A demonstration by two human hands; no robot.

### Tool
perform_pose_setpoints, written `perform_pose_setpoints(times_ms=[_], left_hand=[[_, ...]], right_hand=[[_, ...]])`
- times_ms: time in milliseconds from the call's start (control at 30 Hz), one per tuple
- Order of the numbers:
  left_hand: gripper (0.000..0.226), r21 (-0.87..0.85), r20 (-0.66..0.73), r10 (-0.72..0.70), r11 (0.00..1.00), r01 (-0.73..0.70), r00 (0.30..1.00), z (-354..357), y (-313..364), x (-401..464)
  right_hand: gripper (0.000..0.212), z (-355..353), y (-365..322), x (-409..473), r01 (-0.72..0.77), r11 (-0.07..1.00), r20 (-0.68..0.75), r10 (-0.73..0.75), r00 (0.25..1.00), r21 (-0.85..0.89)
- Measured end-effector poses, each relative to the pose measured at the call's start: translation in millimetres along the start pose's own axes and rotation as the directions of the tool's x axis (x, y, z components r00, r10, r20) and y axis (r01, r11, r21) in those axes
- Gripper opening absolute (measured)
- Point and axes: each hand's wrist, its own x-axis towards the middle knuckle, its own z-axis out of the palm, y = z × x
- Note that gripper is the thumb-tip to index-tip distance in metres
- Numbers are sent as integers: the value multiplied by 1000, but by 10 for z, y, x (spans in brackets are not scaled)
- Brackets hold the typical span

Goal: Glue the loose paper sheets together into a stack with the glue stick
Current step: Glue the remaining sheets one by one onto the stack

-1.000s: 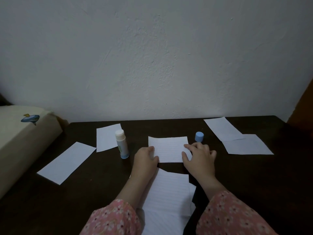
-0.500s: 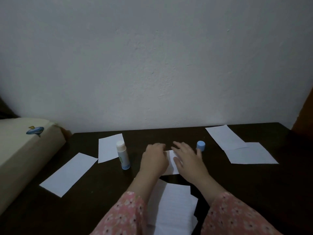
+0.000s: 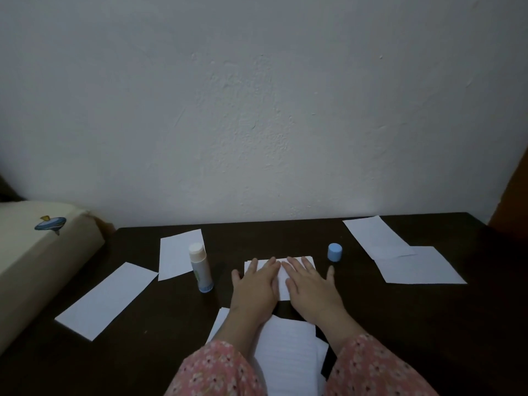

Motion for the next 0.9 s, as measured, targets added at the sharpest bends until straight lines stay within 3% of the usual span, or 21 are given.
perform_pose_setpoints(times_ms=[167,367,600,800,900], left_hand=[[48,11,-62,-117,993,118,991,-6,27,-5],[65,21,-35,-255,966,256,966,-3,37,8],[66,19,-4,-243,970,243,970,-12,13,16],[67,0,54,-217,976,217,975,-106,-5,23],[65,4,10,-165,986,165,986,-190,-35,-2]], right_hand=[[51,30,-16,-5,-38,999,-35,39,999,27],[55,29,-14,1,-117,992,-29,118,993,39],[61,37,-15,-8,-171,985,-31,172,985,38],[60,-16,13,14,-148,988,23,147,989,35],[59,-75,22,-23,-108,993,24,107,994,48]])
